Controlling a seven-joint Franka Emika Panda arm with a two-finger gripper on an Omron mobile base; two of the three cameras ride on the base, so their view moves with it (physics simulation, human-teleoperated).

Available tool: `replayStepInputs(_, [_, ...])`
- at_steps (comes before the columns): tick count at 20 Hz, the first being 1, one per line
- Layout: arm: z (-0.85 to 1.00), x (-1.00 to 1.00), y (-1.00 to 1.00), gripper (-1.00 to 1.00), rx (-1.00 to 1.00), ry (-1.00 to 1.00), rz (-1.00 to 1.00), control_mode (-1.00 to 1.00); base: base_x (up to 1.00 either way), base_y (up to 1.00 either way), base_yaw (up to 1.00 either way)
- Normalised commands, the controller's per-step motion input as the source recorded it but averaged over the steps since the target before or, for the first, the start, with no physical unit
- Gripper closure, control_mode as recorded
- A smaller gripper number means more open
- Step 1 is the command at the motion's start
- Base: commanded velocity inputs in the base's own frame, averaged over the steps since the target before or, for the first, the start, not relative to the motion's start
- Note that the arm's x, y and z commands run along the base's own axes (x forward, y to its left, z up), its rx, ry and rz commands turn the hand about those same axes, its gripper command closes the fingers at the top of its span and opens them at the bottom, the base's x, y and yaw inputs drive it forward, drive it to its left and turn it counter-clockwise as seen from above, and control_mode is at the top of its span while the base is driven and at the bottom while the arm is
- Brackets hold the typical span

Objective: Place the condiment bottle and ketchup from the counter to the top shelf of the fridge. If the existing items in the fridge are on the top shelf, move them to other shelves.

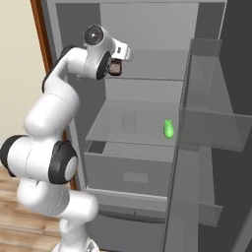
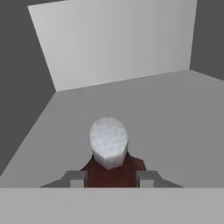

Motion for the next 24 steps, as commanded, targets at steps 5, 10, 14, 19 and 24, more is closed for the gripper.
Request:
replayStepInputs(5, [-0.16,0.38,0.0,1.0,-0.03,0.03,0.0,-1.0,0.0,0.0,0.0])
replayStepInputs(10, [0.0,0.33,0.0,1.0,0.0,0.0,0.0,-1.0,0.0,0.0,0.0])
replayStepInputs(14, [-0.09,0.44,0.0,1.0,0.0,0.0,0.0,-1.0,0.0,0.0,0.0])
replayStepInputs(19, [-0.31,0.36,0.0,1.0,-0.01,0.0,0.0,-1.0,0.0,0.0,0.0])
replayStepInputs(24, [-0.22,0.29,0.0,-1.0,-0.02,0.0,0.0,-1.0,0.0,0.0,0.0])
